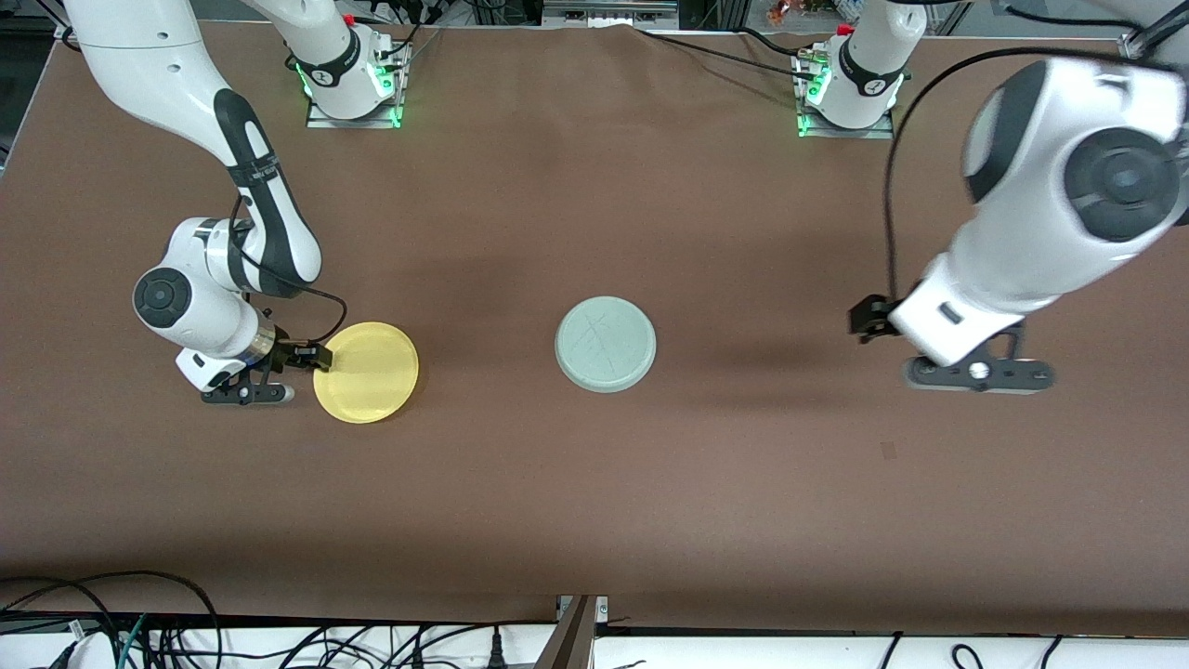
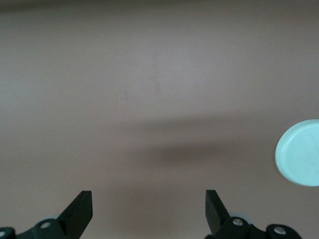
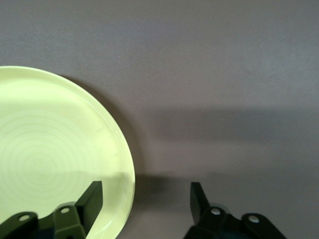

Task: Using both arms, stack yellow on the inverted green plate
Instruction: 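Withdraw the left gripper while the right gripper grasps the yellow plate rim, then carry the yellow plate with the right gripper onto the inverted green plate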

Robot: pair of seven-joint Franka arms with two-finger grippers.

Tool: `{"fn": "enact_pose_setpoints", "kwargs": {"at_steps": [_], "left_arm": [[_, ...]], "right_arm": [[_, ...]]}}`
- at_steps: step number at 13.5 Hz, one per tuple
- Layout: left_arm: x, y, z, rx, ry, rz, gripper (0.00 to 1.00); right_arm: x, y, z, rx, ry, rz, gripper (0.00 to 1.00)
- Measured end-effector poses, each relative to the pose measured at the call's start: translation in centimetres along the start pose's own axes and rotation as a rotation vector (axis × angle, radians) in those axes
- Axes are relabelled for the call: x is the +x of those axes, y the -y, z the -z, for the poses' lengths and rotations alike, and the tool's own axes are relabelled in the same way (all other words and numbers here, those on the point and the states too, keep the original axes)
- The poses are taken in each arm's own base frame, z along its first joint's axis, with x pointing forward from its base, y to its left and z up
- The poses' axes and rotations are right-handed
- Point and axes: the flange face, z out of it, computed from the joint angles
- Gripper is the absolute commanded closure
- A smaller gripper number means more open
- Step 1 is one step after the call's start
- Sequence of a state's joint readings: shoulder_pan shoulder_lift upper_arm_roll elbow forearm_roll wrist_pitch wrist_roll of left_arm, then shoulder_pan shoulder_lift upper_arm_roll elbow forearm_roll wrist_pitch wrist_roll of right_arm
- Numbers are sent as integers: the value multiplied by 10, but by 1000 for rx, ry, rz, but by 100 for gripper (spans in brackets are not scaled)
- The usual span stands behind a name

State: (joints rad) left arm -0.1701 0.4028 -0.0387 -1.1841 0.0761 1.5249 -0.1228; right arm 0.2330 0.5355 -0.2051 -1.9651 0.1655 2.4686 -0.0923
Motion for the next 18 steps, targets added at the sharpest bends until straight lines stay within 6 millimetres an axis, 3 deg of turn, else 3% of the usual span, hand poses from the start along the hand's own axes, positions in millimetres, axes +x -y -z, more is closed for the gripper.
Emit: {"fn": "enact_pose_setpoints", "kwargs": {"at_steps": [2, 4, 8, 10, 14, 18], "left_arm": [[-13, 55, 10, -34, -6, -47, 0], [-30, 87, 14, -44, -55, -44, 0], [-72, 92, 9, -36, -103, -34, 0], [-92, 89, 10, -34, -100, -35, 0], [-104, 96, 13, -33, -101, -20, 0], [-99, 100, 1, -34, -79, -13, 0]], "right_arm": [[0, 1, -6, 25, 5, -20, 36], [1, 1, -8, 31, 5, -25, 48], [2, 2, -10, 31, 7, -24, 76], [2, 2, -14, 35, 13, -29, 100], [12, 6, 1, 55, 17, -24, 100], [32, 25, 54, 110, 61, 0, 100]]}}
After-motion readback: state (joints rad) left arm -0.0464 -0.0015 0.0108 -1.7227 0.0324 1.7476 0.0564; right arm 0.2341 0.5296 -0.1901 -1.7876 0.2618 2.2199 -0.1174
